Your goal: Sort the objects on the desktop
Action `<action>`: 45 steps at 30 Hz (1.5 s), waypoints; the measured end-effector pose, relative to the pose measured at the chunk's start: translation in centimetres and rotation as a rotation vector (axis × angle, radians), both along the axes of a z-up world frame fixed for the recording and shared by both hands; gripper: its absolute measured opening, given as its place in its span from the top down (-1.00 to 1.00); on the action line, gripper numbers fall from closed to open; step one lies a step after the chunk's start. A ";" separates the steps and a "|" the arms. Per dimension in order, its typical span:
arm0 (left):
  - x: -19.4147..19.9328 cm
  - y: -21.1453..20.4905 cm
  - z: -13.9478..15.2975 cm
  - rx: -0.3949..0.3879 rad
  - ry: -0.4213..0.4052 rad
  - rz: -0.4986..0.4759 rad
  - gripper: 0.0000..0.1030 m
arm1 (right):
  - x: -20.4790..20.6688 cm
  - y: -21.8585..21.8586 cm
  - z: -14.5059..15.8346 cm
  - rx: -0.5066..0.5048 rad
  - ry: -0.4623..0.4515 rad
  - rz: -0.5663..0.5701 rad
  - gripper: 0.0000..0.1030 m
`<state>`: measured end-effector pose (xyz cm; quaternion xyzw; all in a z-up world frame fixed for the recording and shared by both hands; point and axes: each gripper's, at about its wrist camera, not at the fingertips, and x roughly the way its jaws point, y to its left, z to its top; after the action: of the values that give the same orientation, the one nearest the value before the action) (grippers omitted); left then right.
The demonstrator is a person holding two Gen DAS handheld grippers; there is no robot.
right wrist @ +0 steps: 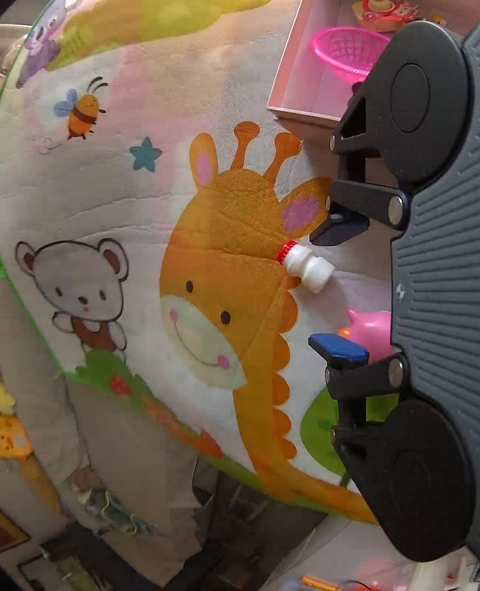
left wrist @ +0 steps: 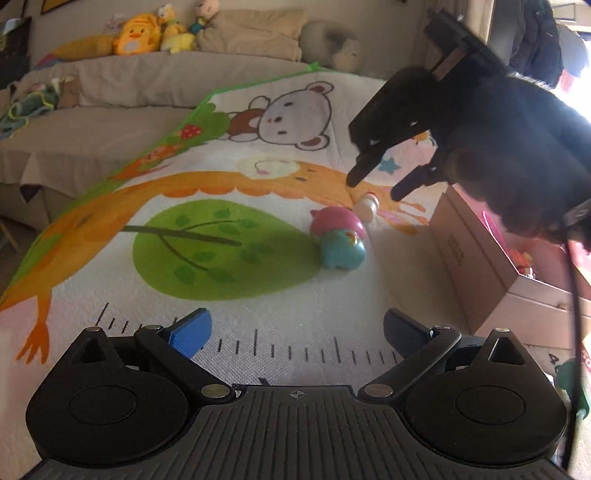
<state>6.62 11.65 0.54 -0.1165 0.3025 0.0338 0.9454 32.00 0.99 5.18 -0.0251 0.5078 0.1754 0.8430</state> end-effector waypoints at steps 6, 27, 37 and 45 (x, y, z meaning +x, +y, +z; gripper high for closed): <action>0.2 0.2 -0.1 -0.029 0.009 -0.005 -0.98 | -0.8 -0.2 -0.7 -0.007 -0.028 0.033 0.89; 11.3 -3.4 0.5 0.187 0.050 -0.081 -0.59 | -10.0 -11.0 5.4 0.164 -0.152 0.094 0.69; 7.7 -1.1 1.1 0.162 0.009 -0.152 -0.03 | -1.3 -2.1 -0.5 0.001 -0.054 0.053 0.06; 2.6 0.4 3.9 0.110 -0.072 -0.168 -0.03 | -2.5 -0.3 -0.9 -0.005 -0.076 0.100 0.52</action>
<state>9.25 12.02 4.45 -0.0398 0.2745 -0.0332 0.9602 29.47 0.64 4.30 -0.0590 0.4740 0.2149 0.8519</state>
